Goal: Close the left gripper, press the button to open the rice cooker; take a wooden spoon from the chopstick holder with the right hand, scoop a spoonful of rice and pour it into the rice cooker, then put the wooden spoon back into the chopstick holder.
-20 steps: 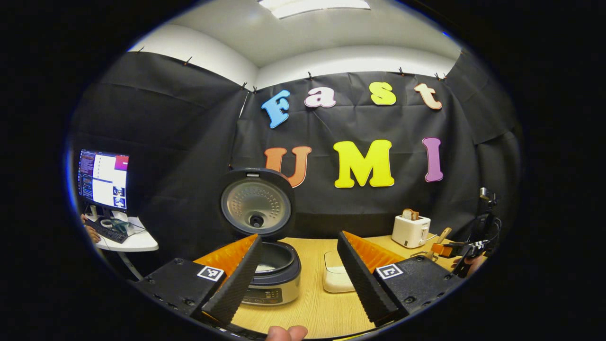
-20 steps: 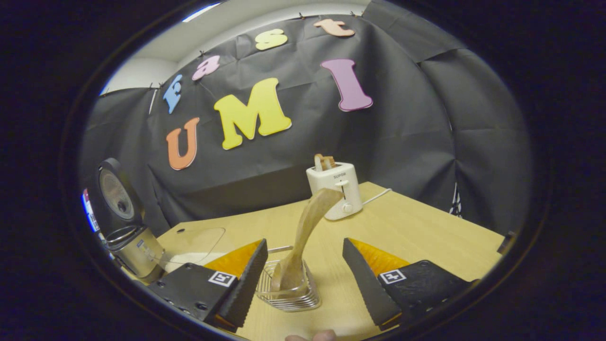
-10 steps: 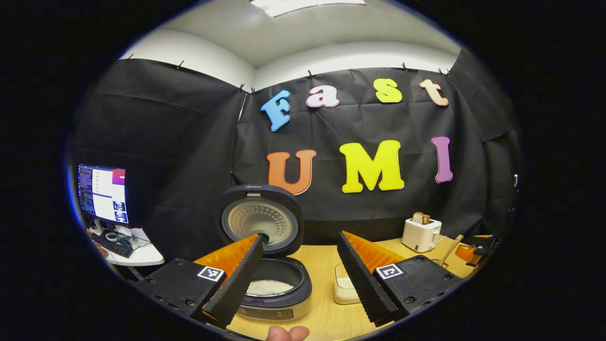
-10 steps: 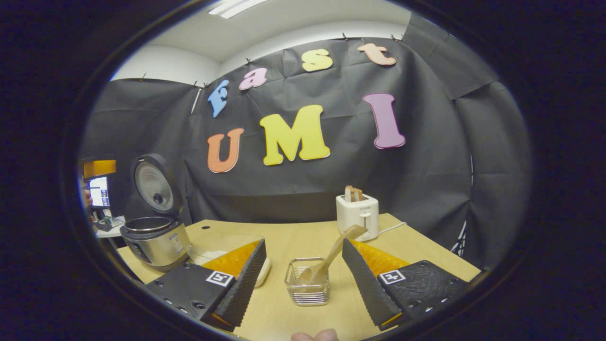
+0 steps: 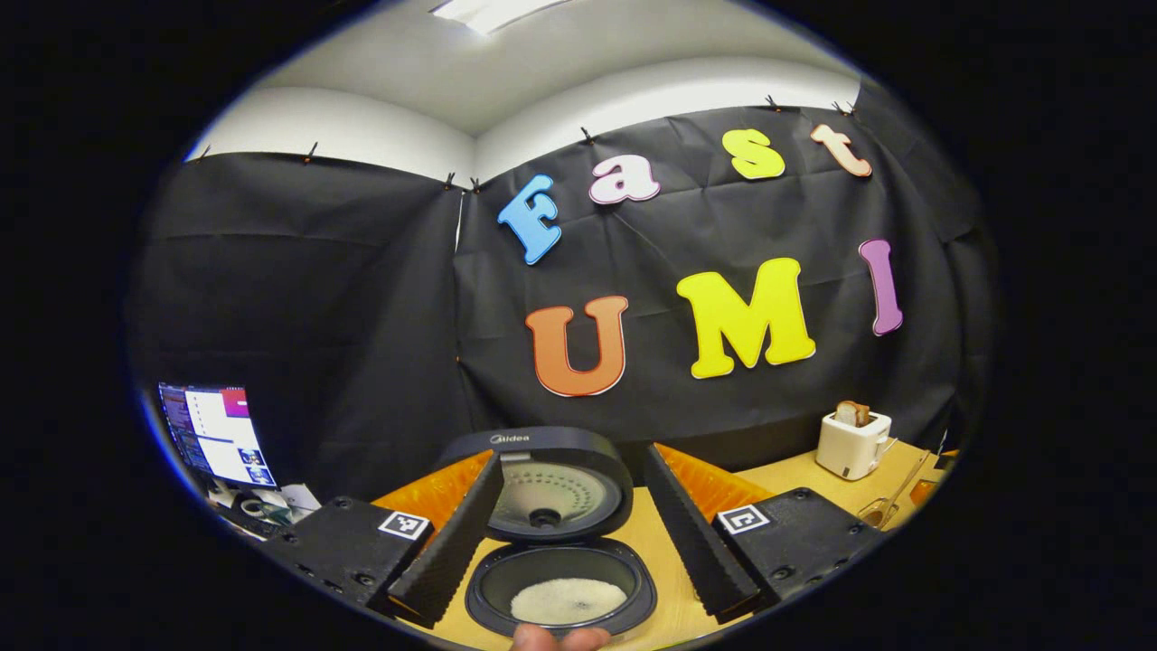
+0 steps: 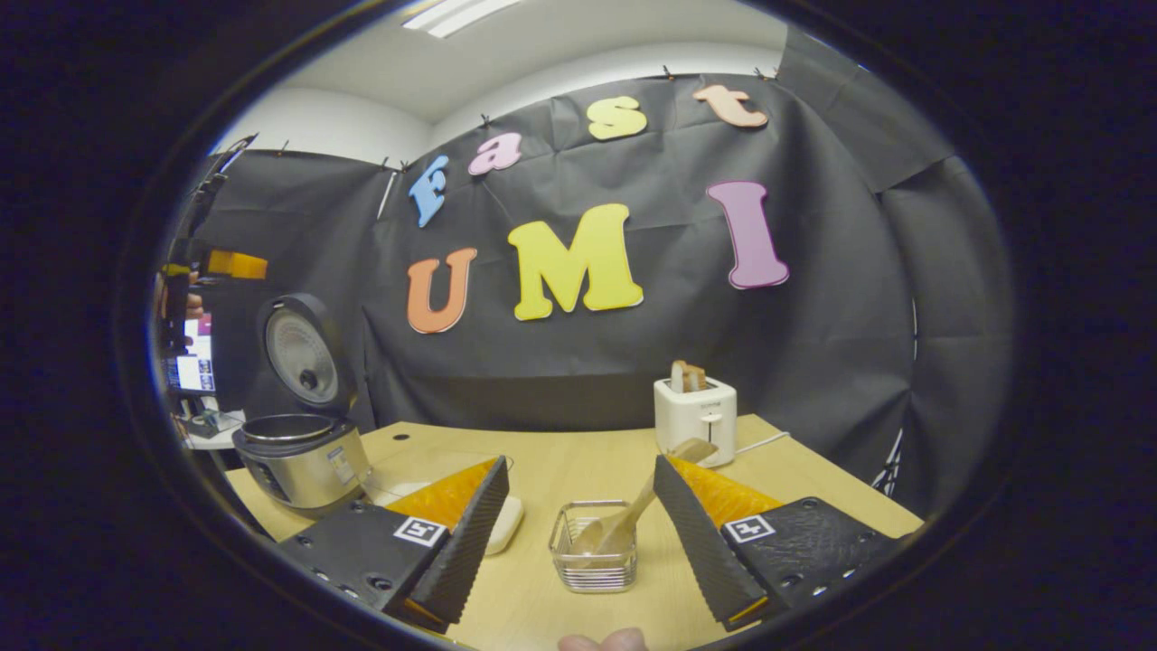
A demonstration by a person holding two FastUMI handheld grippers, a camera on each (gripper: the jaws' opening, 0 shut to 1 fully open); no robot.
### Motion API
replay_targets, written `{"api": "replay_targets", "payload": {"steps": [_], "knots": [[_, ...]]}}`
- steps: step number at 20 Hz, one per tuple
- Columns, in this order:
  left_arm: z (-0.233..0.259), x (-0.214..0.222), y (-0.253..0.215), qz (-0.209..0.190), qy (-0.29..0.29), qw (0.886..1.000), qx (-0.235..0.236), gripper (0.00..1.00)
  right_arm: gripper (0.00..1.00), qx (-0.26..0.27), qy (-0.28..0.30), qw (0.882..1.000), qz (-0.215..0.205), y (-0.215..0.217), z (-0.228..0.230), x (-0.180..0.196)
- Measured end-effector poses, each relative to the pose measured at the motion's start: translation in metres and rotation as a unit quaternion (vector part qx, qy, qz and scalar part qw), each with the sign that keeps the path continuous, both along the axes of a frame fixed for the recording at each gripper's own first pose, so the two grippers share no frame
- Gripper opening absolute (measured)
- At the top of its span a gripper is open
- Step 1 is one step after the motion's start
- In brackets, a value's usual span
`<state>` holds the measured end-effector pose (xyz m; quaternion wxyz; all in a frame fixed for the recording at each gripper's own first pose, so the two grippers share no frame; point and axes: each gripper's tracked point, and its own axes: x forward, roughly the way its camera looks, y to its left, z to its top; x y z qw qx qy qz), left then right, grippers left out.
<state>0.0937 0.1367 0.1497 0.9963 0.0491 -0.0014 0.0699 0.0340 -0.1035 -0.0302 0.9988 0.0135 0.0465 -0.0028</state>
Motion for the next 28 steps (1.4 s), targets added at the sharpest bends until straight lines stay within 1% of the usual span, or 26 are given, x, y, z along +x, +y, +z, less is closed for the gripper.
{"api": "replay_targets", "payload": {"steps": [2, 5, 8, 9, 10, 11, 13, 14, 16, 18, 22, 23, 24, 26, 27, 28], "knots": [[0.008, 0.016, 0.010, 0.005, 0.003, 1.000, 0.004, 0.98, 0.96, 0.002, 0.003, 1.000, 0.002, -0.001, -0.003, 0.004], [0.013, 0.039, 0.023, 0.011, 0.014, 1.000, -0.013, 0.97, 0.95, 0.002, 0.006, 1.000, 0.004, -0.002, -0.006, 0.008], [0.014, 0.062, 0.040, 0.016, 0.031, 0.999, -0.015, 0.97, 0.95, -0.002, 0.002, 1.000, 0.003, -0.003, -0.003, 0.009], [0.013, 0.072, 0.044, 0.014, 0.038, 0.999, -0.025, 0.97, 0.95, -0.005, 0.000, 1.000, 0.002, -0.004, -0.002, 0.009], [0.012, 0.081, 0.046, 0.012, 0.045, 0.998, -0.040, 0.97, 0.91, -0.007, -0.002, 1.000, 0.001, -0.005, -0.001, 0.009], [0.009, 0.089, 0.052, 0.012, 0.054, 0.997, -0.056, 0.97, 0.95, -0.009, -0.003, 1.000, 0.001, -0.004, 0.001, 0.008], [0.001, 0.106, 0.061, 0.012, 0.075, 0.994, -0.084, 0.96, 0.95, -0.013, -0.005, 1.000, -0.001, -0.004, 0.005, 0.008], [-0.005, 0.112, 0.065, 0.014, 0.091, 0.992, -0.090, 0.95, 0.95, -0.016, -0.008, 1.000, -0.004, -0.006, 0.006, 0.007], [-0.015, 0.118, 0.075, 0.024, 0.116, 0.989, -0.086, 0.92, 0.95, -0.017, -0.014, 1.000, -0.008, -0.008, 0.009, 0.006], [-0.023, 0.121, 0.075, 0.025, 0.133, 0.987, -0.088, 0.90, 0.95, -0.018, -0.016, 1.000, -0.008, -0.007, 0.009, 0.008], [-0.029, 0.124, 0.072, 0.028, 0.146, 0.985, -0.089, 0.86, 0.95, -0.010, -0.004, 1.000, 0.000, -0.001, 0.001, 0.010], [-0.031, 0.124, 0.075, 0.031, 0.148, 0.985, -0.087, 0.86, 1.00, -0.010, -0.003, 1.000, 0.000, -0.002, 0.000, 0.009], [-0.033, 0.124, 0.077, 0.034, 0.153, 0.984, -0.087, 0.85, 0.96, -0.010, -0.004, 1.000, -0.002, -0.002, 0.001, 0.008], [-0.033, 0.120, 0.078, 0.033, 0.151, 0.984, -0.092, 0.84, 0.95, -0.007, -0.005, 1.000, -0.003, -0.003, 0.002, 0.007], [-0.036, 0.119, 0.078, 0.034, 0.156, 0.983, -0.094, 0.84, 0.91, -0.007, -0.006, 1.000, -0.002, -0.002, 0.002, 0.006], [-0.037, 0.115, 0.078, 0.033, 0.157, 0.983, -0.095, 0.81, 0.92, -0.007, -0.006, 1.000, -0.002, -0.002, 0.002, 0.006]]}}
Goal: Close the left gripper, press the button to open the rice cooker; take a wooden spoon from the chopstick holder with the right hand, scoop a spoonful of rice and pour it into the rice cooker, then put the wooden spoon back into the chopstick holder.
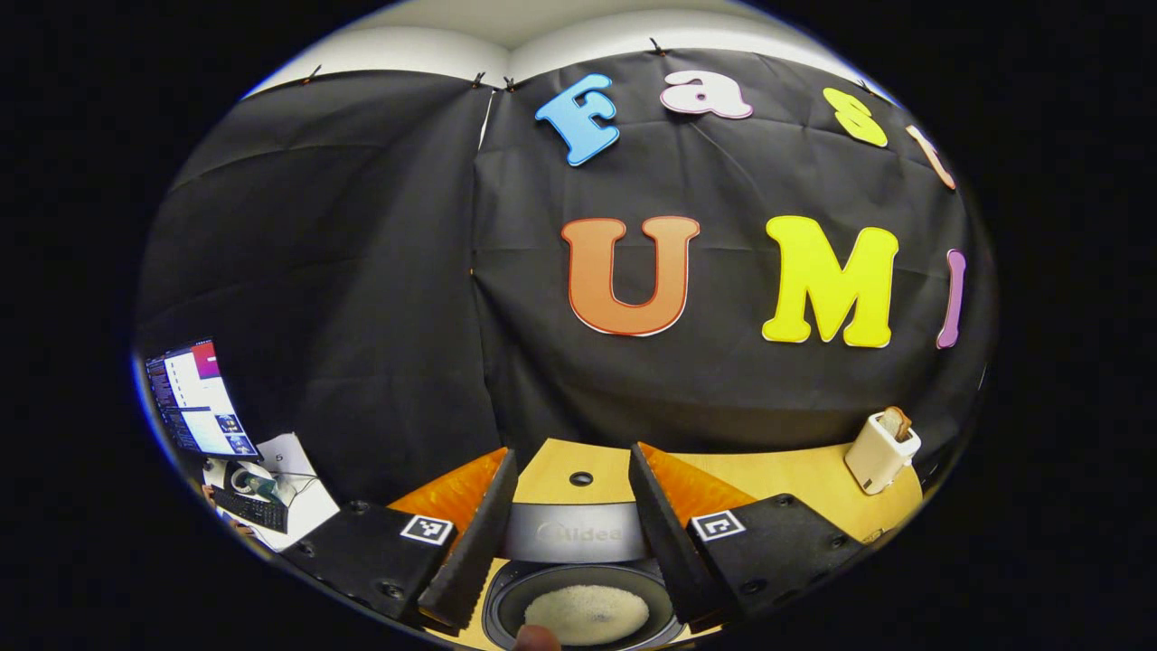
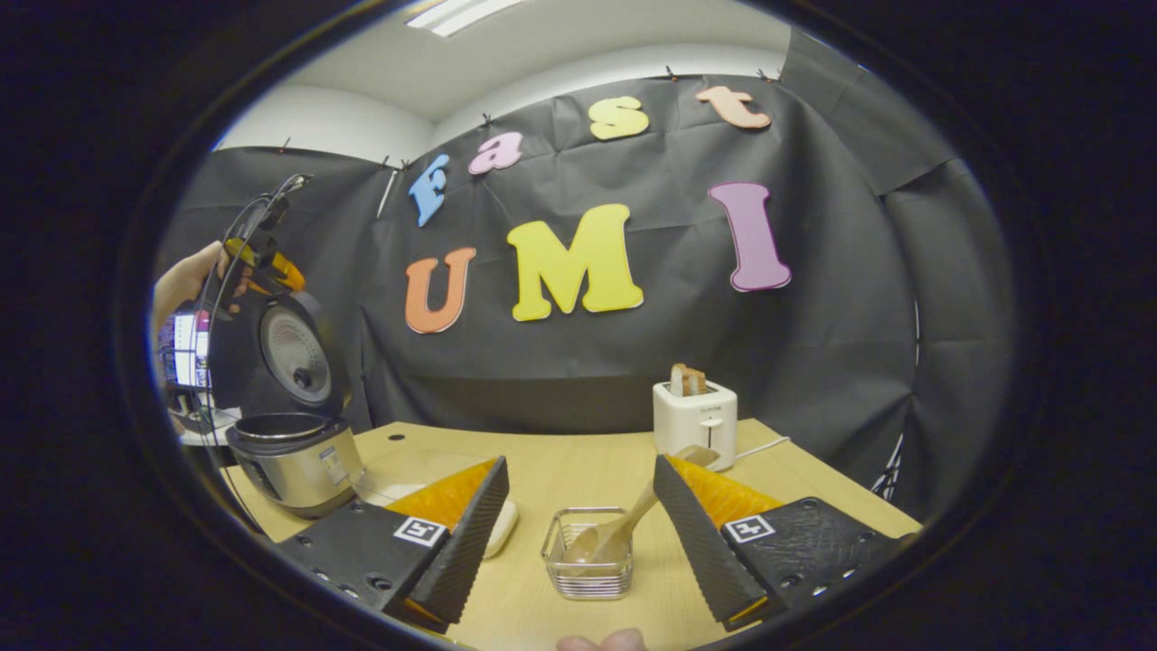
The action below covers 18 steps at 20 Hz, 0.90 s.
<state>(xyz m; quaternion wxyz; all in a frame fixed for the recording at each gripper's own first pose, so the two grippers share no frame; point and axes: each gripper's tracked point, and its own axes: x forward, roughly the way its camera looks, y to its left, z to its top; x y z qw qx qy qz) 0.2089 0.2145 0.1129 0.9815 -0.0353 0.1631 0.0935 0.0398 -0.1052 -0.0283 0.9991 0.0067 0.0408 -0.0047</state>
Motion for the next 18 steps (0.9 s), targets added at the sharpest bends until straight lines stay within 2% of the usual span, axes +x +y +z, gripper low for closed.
{"api": "replay_targets", "payload": {"steps": [2, 3, 7, 11, 12, 16, 18], "knots": [[-0.004, -0.012, -0.003, 0.001, 0.007, 1.000, -0.004, 0.78, 1.00, 0.000, 0.000, 1.000, 0.004, 0.003, 0.000, -0.002], [-0.006, -0.019, -0.006, 0.001, 0.009, 1.000, -0.006, 0.78, 0.95, 0.000, 0.000, 1.000, 0.006, 0.004, -0.001, -0.003], [-0.023, -0.060, -0.015, -0.001, 0.013, 1.000, -0.015, 0.78, 0.95, -0.007, 0.002, 1.000, 0.010, 0.004, -0.002, -0.015], [-0.052, -0.101, -0.022, -0.005, 0.028, 0.999, -0.025, 0.69, 0.95, -0.016, 0.000, 1.000, 0.016, 0.007, -0.004, -0.026], [-0.060, -0.109, -0.024, -0.004, 0.033, 0.999, -0.031, 0.64, 0.95, -0.017, 0.002, 1.000, 0.018, 0.009, -0.005, -0.027], [-0.101, -0.140, -0.033, -0.008, 0.052, 0.996, -0.073, 0.52, 0.95, -0.020, 0.007, 0.999, 0.024, 0.014, -0.012, -0.034], [-0.120, -0.150, -0.040, -0.009, 0.056, 0.994, -0.094, 0.51, 0.95, -0.026, 0.009, 0.999, 0.024, 0.013, -0.013, -0.037]]}}
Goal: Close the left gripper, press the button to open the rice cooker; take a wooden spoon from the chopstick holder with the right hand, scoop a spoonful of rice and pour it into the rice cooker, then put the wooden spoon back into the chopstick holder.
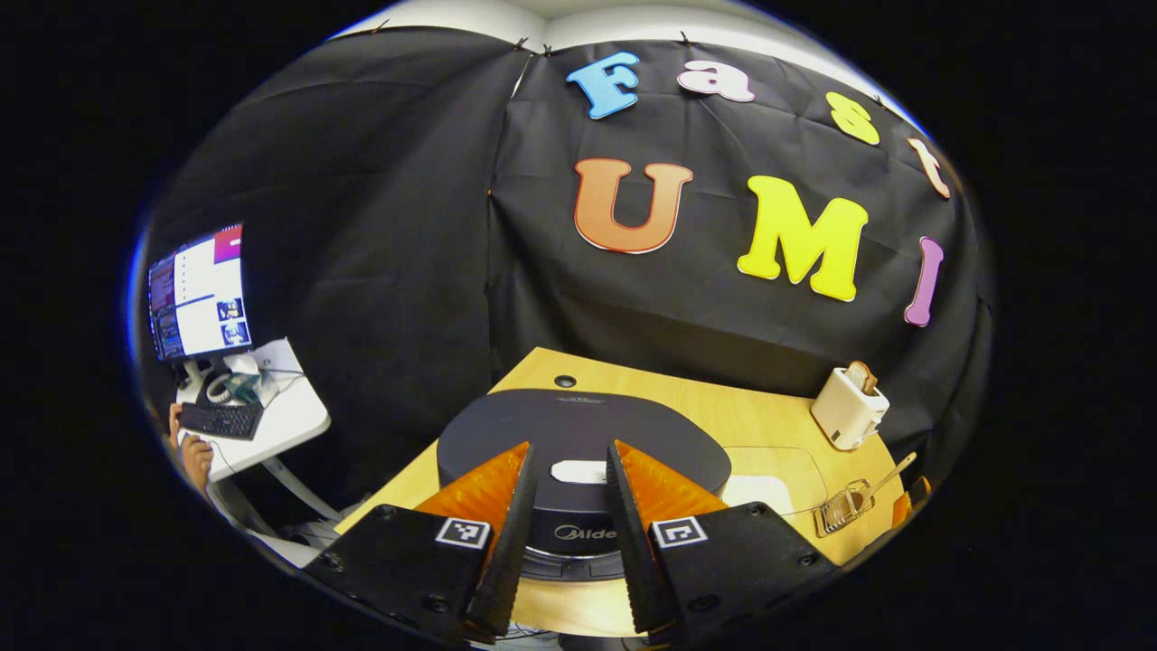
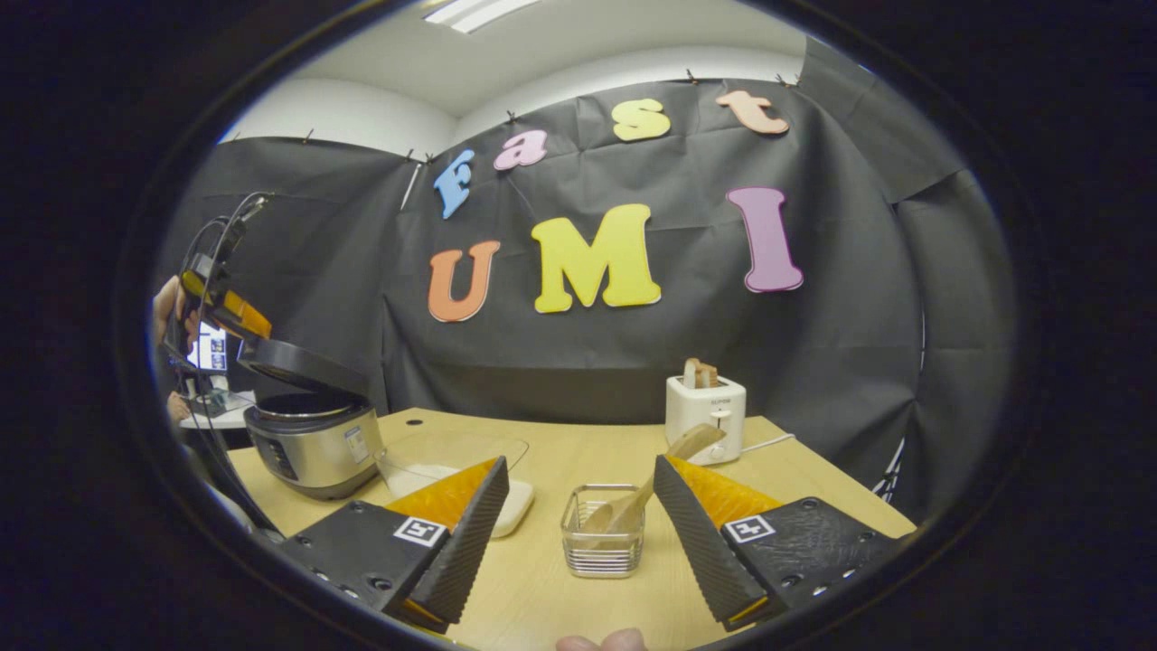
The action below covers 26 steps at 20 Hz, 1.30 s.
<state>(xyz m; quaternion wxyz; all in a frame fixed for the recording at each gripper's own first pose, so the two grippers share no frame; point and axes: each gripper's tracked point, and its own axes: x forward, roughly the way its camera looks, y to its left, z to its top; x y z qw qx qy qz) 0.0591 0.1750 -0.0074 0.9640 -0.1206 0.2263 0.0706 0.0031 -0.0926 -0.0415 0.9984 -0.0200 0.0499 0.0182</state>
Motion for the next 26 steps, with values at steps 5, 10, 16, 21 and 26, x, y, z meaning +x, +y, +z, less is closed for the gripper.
{"api": "replay_targets", "payload": {"steps": [5, 10, 16, 21, 26], "knots": [[-0.043, -0.016, -0.007, -0.007, 0.012, 1.000, -0.018, 0.51, 0.95, -0.008, 0.000, 1.000, -0.004, -0.003, -0.003, -0.004], [-0.050, -0.017, -0.009, -0.008, -0.015, 1.000, 0.007, 0.51, 0.96, -0.011, 0.001, 1.000, -0.004, 0.001, -0.005, -0.005], [-0.055, -0.017, -0.007, -0.022, -0.046, 0.996, 0.067, 0.51, 0.96, -0.006, 0.014, 1.000, 0.002, 0.010, -0.019, -0.004], [-0.064, -0.019, -0.010, -0.026, -0.038, 0.997, 0.058, 0.51, 0.91, 0.003, 0.025, 1.000, 0.005, 0.015, -0.030, -0.005], [-0.066, -0.019, -0.012, -0.035, -0.046, 0.996, 0.065, 0.48, 0.96, 0.001, 0.022, 1.000, 0.012, 0.027, -0.026, -0.006]]}}
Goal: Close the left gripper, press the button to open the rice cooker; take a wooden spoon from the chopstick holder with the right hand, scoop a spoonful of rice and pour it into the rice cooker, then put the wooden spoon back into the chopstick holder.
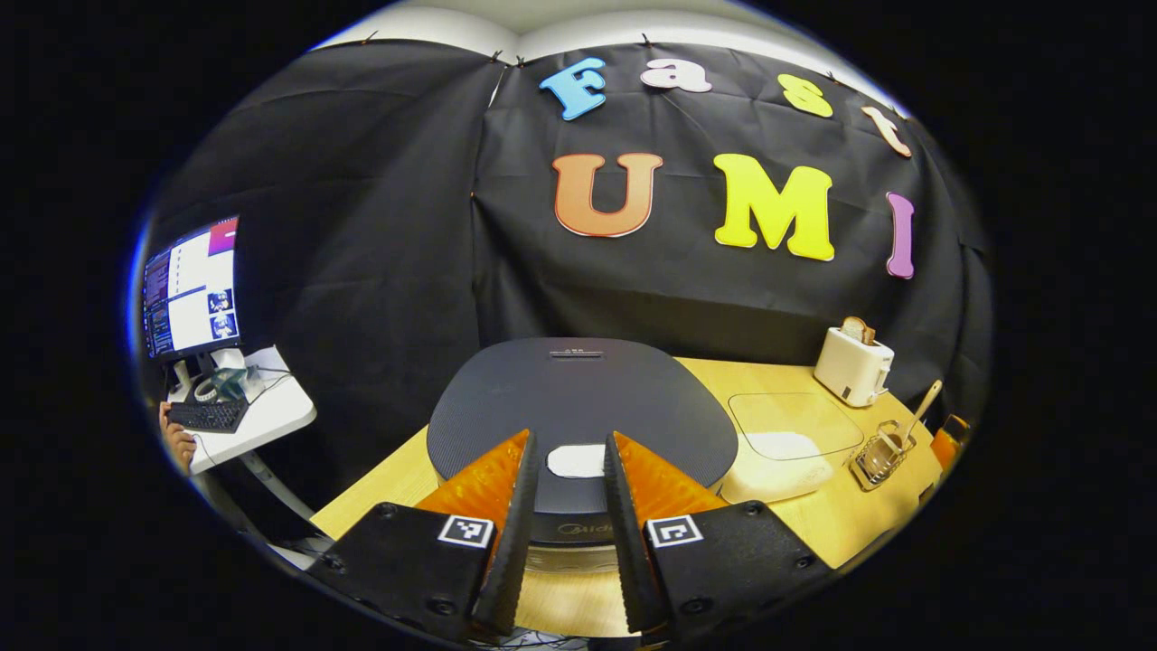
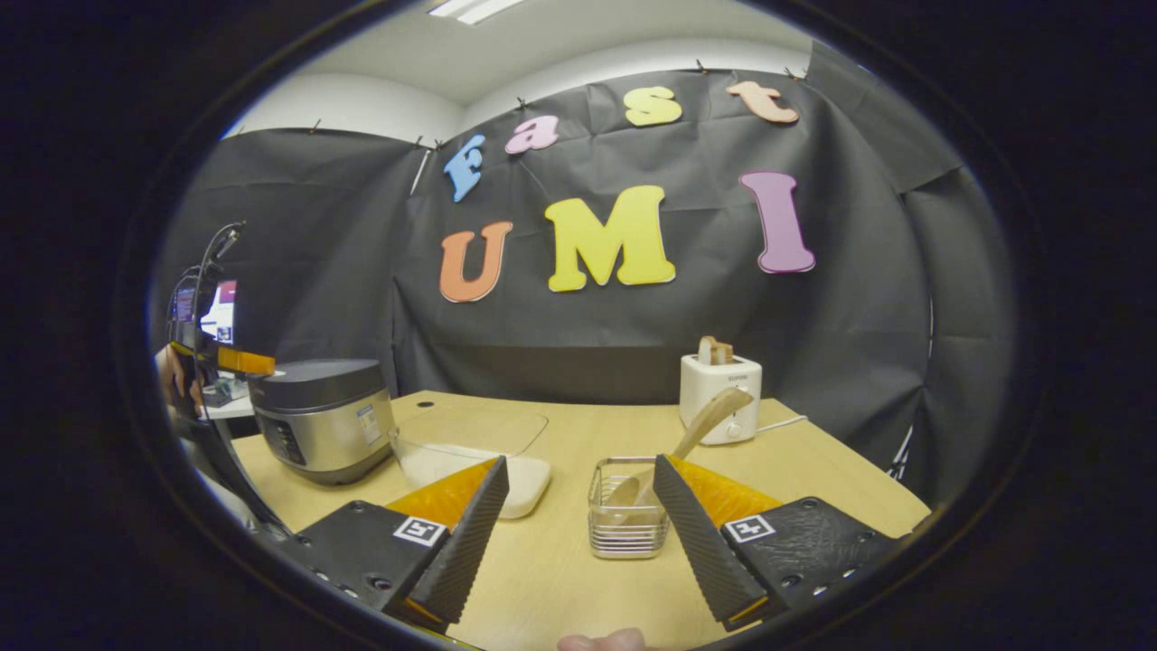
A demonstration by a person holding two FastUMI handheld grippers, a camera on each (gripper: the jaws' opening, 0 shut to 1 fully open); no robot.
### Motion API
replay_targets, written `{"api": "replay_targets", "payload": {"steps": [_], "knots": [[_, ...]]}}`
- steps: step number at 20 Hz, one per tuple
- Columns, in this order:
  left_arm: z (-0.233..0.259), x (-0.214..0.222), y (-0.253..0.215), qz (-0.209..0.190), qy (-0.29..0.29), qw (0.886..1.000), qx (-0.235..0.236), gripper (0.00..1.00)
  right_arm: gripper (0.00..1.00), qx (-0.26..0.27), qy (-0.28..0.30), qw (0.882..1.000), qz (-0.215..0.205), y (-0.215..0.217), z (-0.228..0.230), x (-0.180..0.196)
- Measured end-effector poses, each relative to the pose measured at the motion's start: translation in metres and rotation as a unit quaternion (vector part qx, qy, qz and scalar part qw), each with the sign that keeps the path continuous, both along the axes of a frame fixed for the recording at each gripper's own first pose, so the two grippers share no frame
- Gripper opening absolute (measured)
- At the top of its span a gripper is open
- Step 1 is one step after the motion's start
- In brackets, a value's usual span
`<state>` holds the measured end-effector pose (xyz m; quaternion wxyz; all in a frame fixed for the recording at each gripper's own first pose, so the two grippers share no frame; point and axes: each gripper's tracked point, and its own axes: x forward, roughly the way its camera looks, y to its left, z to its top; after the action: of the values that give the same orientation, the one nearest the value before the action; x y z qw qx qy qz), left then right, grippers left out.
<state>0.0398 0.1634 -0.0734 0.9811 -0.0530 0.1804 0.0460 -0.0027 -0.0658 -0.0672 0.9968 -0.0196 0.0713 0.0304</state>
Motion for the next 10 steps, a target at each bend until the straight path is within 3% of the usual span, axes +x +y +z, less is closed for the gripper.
{"api": "replay_targets", "payload": {"steps": [5, 6, 7, 9, 10], "knots": [[0.006, 0.002, 0.004, 0.003, -0.028, 0.999, 0.017, 0.47, 0.95, -0.006, -0.003, 1.000, 0.009, 0.015, 0.001, -0.009], [0.005, 0.002, 0.003, 0.007, -0.029, 0.999, 0.009, 0.46, 0.91, -0.012, -0.003, 1.000, 0.012, 0.018, 0.003, -0.010], [0.009, 0.002, 0.003, 0.005, -0.038, 0.999, 0.016, 0.46, 0.95, -0.017, -0.007, 1.000, 0.011, 0.017, 0.006, -0.010], [0.007, 0.003, 0.004, 0.005, -0.040, 0.999, 0.014, 0.47, 0.92, -0.023, -0.015, 1.000, 0.010, 0.019, 0.012, -0.011], [0.008, 0.003, 0.003, 0.004, -0.037, 0.999, 0.014, 0.47, 0.96, -0.024, -0.015, 1.000, 0.011, 0.021, 0.013, -0.011]]}}
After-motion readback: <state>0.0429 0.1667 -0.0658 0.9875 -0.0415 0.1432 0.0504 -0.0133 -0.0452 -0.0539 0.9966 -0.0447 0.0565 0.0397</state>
